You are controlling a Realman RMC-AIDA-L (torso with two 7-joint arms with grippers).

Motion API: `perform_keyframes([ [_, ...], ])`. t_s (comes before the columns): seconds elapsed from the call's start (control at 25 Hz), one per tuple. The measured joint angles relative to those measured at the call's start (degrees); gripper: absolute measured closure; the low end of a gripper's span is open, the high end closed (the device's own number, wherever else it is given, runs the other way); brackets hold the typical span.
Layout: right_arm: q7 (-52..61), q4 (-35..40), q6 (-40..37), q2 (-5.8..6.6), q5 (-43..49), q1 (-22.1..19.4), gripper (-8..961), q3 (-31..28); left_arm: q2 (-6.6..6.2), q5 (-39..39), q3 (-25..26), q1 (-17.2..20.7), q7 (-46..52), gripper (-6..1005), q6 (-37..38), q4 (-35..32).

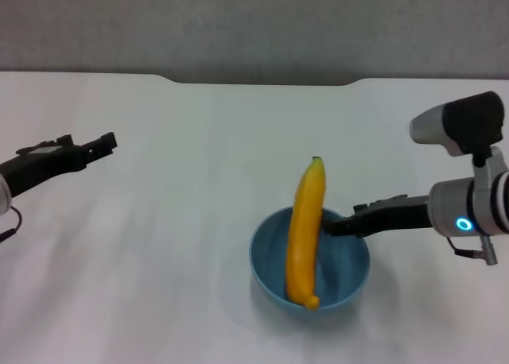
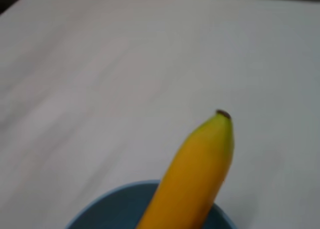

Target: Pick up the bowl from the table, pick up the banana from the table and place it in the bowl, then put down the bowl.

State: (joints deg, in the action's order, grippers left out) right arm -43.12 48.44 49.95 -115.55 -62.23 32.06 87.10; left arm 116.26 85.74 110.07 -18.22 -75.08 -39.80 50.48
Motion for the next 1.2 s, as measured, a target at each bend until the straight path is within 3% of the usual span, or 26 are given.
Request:
perform_keyframes([
  [0.28,-1.12,5.32,-0.16,0.13,-0.04,-3.53,198,-0.55,-0.34,-5.07,5.59,-0.64,-1.72,105,-1.21,-5.93],
  [0.48,-5.19,9.95,-1.55,-0.01,-2.52,-7.22,200,-1.36,-0.47,-10.90,10.66,-0.66,-9.73,106,-4.71,-10.90],
  [0.88,-32.72,10.09,-8.13,0.11,-29.49,-16.43,203,-2.71,0.01,-15.53,10.86,-0.68,-23.19,105,-4.47,-14.05],
  [1.08,-51.90,0.28,-7.71,0.07,-50.27,-17.18,204,-3.72,0.19,-19.93,10.57,-1.60,-29.93,110,-4.95,-18.13],
  [1.2,-60.08,-6.63,-5.39,0.19,-59.77,-15.19,205,-3.80,0.63,-24.64,10.05,-1.49,-37.44,110,-7.23,-21.13],
])
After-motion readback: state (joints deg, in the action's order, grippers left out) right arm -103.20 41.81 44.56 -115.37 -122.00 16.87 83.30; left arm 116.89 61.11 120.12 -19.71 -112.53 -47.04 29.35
